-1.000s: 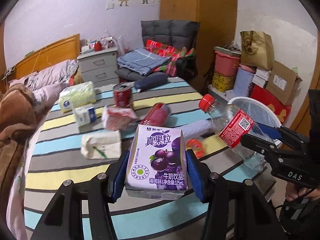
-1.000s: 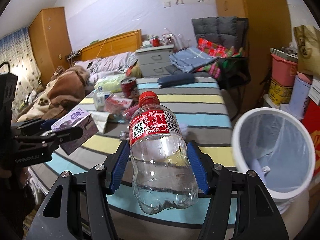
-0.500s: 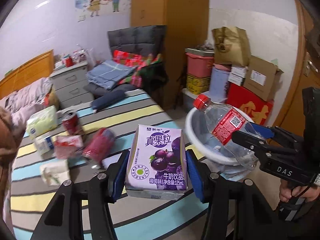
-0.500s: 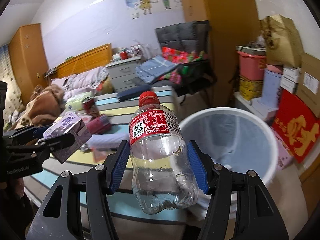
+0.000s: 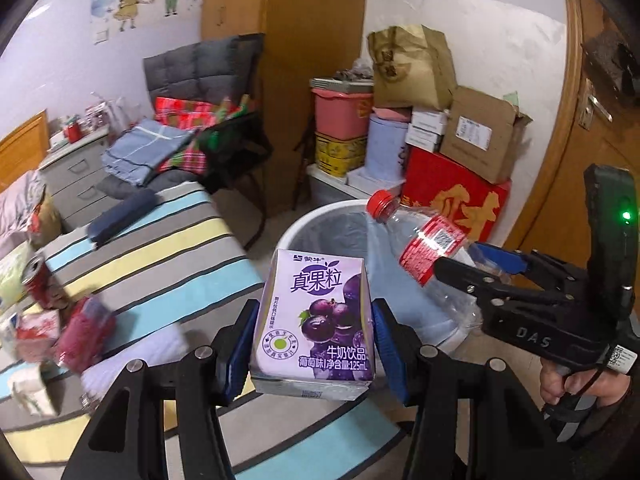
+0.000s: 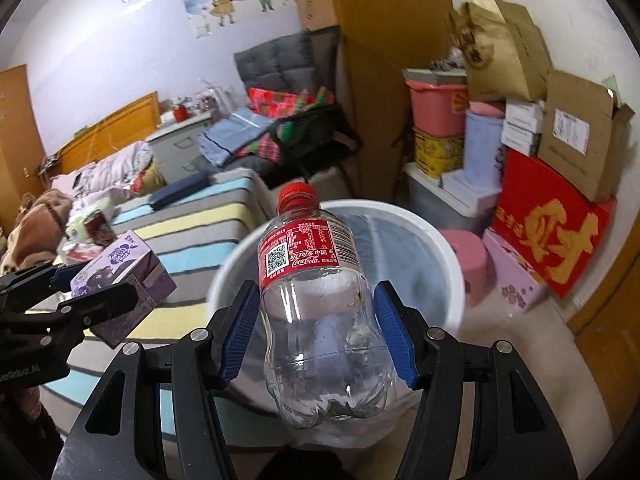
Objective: Collect trash
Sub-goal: 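Carry the bottle and carton over the wastebasket and open both tools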
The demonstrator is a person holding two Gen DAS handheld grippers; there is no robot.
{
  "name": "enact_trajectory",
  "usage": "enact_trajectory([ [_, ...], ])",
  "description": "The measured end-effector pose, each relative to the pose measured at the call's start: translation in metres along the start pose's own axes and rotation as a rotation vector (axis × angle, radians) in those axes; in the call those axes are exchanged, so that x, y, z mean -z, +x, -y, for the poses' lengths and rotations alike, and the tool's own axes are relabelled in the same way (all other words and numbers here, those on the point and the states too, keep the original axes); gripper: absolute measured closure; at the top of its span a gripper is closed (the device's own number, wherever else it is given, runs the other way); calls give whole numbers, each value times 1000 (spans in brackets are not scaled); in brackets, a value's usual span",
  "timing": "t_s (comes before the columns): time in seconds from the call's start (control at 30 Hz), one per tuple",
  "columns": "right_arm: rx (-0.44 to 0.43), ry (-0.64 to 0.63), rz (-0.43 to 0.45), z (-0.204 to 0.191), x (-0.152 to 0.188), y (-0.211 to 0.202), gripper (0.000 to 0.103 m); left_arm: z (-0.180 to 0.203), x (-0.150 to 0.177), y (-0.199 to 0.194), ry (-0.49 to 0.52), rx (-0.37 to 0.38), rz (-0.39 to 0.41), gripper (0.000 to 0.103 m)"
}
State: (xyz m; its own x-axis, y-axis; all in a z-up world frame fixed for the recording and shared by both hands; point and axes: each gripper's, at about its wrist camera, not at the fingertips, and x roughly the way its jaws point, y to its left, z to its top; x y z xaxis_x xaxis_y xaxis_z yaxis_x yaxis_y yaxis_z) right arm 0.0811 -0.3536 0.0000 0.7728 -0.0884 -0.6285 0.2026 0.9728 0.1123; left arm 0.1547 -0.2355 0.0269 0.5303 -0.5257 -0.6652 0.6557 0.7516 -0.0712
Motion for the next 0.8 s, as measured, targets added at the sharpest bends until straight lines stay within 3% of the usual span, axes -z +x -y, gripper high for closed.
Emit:
enact_trajectory([
  [0.2, 28, 2, -41, 17, 0, 15, 43, 14, -10, 35, 10, 28, -36, 48],
  [0.27, 39, -8, -53, 20, 0, 20, 50, 16, -13, 46, 12, 29, -53, 48],
  [0.4, 34, -26, -57, 23, -4, 23, 51, 20, -17, 62, 13, 41, -76, 47],
  [0.5, 33, -29, -53, 26, -6, 22, 51, 21, -19, 65, 10, 36, -66, 46],
  [0.6, 55, -20, -39, 29, -7, 20, 51, 19, -19, 66, -6, 55, -63, 34],
  [0.8, 64, -3, -30, 31, -8, 18, 51, 16, -16, 62, -16, 48, -63, 33],
])
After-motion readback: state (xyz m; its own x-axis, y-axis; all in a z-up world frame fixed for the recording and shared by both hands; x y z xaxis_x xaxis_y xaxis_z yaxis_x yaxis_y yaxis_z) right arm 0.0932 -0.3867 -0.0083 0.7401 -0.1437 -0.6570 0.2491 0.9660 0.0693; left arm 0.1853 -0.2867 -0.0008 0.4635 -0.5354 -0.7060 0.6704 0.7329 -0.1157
